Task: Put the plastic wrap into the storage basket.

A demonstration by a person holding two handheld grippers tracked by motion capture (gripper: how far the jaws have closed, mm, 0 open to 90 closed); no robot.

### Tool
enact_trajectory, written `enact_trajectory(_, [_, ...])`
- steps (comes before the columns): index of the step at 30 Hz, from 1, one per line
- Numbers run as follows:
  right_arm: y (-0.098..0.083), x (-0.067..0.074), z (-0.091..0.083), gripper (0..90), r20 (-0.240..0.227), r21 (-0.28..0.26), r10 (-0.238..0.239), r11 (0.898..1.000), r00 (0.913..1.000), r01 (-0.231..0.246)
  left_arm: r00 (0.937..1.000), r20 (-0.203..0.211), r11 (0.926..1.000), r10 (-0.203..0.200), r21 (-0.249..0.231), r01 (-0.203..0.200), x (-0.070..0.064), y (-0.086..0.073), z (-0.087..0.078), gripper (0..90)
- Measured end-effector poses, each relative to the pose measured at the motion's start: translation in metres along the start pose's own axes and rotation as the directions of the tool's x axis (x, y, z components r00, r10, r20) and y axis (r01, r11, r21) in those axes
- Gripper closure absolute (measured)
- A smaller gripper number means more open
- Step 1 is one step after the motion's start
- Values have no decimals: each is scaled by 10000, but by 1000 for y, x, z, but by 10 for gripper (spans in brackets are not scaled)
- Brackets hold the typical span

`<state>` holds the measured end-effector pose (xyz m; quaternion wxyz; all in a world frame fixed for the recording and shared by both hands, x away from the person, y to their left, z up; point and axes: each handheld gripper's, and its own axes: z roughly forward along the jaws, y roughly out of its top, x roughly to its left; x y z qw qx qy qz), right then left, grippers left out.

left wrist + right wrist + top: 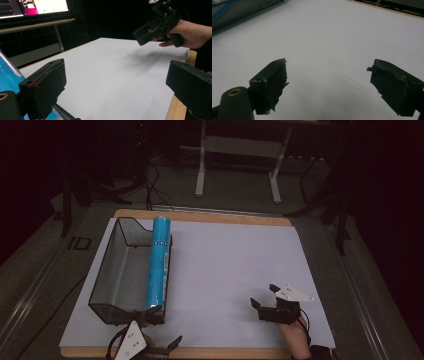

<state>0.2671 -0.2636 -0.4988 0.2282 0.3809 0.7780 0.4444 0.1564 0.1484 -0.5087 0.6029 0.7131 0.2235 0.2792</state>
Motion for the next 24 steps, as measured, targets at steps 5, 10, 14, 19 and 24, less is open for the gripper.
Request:
enact_trajectory(5, [-15, -1, -2, 133, 120, 249, 88, 9996, 9999, -91, 10000, 5, 10000, 31, 6, -31, 0, 0, 0, 31])
enact_trajectory(10, [-26, 2, -7, 133, -32, -79, -111, 9999, 9999, 110, 10000, 0, 10000, 34, -15, -34, -1, 0, -1, 31])
enact_trajectory(14, [-32, 5, -5, 133, -59, 45, -218, 9998, 9997, 218, 10000, 5, 10000, 24, -13, -24, -1, 0, 0, 31])
enact_trajectory(19, [-33, 6, -1, 135, 211, 90, -460, 9989, 9987, 458, 10000, 6, 10000, 54, 24, -54, 0, 0, 0, 31])
enact_trajectory(24, [-33, 3, -1, 136, 333, 107, -286, 9995, 9990, 283, 10000, 12, 10000, 77, 48, -78, 0, 0, 0, 31])
